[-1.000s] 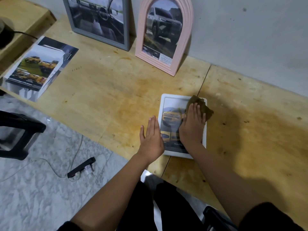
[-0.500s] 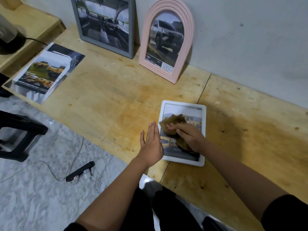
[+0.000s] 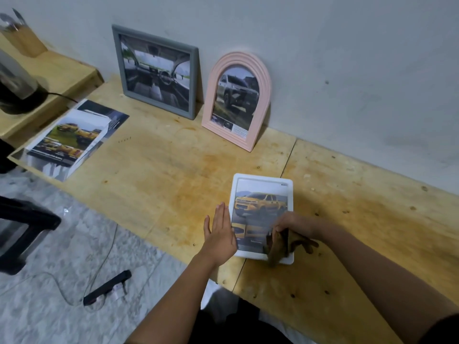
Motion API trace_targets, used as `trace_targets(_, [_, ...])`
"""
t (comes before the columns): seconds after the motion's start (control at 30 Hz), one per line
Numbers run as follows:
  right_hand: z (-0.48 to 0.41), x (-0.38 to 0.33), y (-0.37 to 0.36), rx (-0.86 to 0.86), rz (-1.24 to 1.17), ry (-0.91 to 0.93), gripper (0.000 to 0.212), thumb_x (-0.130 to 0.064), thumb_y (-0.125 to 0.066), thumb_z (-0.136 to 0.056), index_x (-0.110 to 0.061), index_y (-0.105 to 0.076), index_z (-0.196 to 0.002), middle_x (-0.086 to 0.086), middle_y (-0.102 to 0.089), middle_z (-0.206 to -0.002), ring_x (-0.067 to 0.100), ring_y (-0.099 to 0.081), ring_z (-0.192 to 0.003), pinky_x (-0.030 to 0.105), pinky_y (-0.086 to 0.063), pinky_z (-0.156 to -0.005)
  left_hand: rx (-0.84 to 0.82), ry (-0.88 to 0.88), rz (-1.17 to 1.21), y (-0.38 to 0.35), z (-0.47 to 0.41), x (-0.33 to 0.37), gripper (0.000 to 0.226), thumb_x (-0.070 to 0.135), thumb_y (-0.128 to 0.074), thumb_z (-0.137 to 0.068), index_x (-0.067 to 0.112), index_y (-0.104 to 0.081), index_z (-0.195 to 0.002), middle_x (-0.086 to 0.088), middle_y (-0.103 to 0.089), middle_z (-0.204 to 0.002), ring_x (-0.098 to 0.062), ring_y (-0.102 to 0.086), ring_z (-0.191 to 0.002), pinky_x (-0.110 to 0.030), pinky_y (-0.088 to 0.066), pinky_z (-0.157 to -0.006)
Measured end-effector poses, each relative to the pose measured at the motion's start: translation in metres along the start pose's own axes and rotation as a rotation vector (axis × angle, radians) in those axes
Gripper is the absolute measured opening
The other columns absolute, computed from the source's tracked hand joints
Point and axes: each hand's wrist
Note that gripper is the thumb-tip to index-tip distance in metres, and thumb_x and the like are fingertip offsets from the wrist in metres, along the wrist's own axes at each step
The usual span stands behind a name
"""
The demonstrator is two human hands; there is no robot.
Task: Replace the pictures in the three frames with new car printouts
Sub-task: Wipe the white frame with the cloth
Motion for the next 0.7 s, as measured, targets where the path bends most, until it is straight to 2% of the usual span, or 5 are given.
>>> trace_targets(0.17, [0.047, 0.027, 0.005, 0.863, -0.651, 0.194, 0.025, -0.015, -0.043, -0.094, -0.012, -0.064, -0.081, 0.001, -0.061, -0.083, 0.022, -0.056, -0.081, 0.026, -0.050, -0.064, 0.089, -0.022, 0.229, 0.006, -0.001, -0.007, 0.053, 0.020, -0.027, -0.100, 0.011, -0.009, -0.149, -0.002, 0.006, -0.157, -0.020, 0.005, -0.145, -0.038, 0.000, -0.119])
trace_targets(0.27, [0.049, 0.050, -0.012, 1.219, -0.629, 0.139, 0.035, -0.027, -0.034, -0.093, -0.008, -0.063, -0.099, 0.001, -0.059, -0.087, 0.025, -0.053, -0.086, 0.029, -0.045, -0.066, 0.206, 0.041, 0.518, 0.012, 0.004, -0.007, 0.045, 0.018, -0.030, -0.101, 0.005, -0.028, -0.144, 0.002, -0.007, -0.154, -0.015, -0.021, -0.139, -0.018, -0.023, -0.105])
trace_targets(0.43, [0.022, 0.038, -0.080, 1.071, -0.463, -0.196, 0.028, -0.017, -0.030, -0.101, -0.012, -0.055, -0.112, 0.005, -0.053, -0.106, 0.022, -0.049, -0.099, 0.029, -0.037, -0.077, 0.227, 0.138, 0.878, 0.008, 0.010, 0.018, 0.032, 0.023, -0.033, -0.101, 0.012, -0.050, -0.126, 0.002, -0.027, -0.144, -0.011, -0.038, -0.124, -0.022, -0.038, -0.096])
trace_targets(0.57, [0.017, 0.024, -0.088, 1.103, -0.486, -0.217, 0.034, -0.019, -0.028, -0.102, -0.010, -0.052, -0.125, 0.005, -0.054, -0.111, 0.018, -0.046, -0.096, 0.027, -0.034, -0.082, 0.207, 0.203, 1.181, 0.013, 0.014, 0.034, 0.014, 0.026, -0.030, -0.102, 0.017, -0.041, -0.103, -0.003, -0.053, -0.099, -0.021, -0.056, -0.092, -0.026, -0.047, -0.070])
trace_targets(0.7, [0.020, 0.030, -0.079, 1.085, -0.501, -0.199, 0.033, -0.017, -0.030, -0.102, -0.009, -0.053, -0.124, 0.009, -0.055, -0.113, 0.017, -0.045, -0.095, 0.025, -0.031, -0.077, 0.149, 0.274, 1.152, 0.033, 0.000, 0.029, 0.040, 0.041, -0.020, -0.101, 0.010, -0.041, -0.086, -0.018, -0.052, -0.081, -0.027, -0.056, -0.073, -0.039, -0.046, -0.064])
Point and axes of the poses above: each hand's wrist, its own z-axis away from the middle knuckle, its own y-axis out of the back of the hand, x = y × z
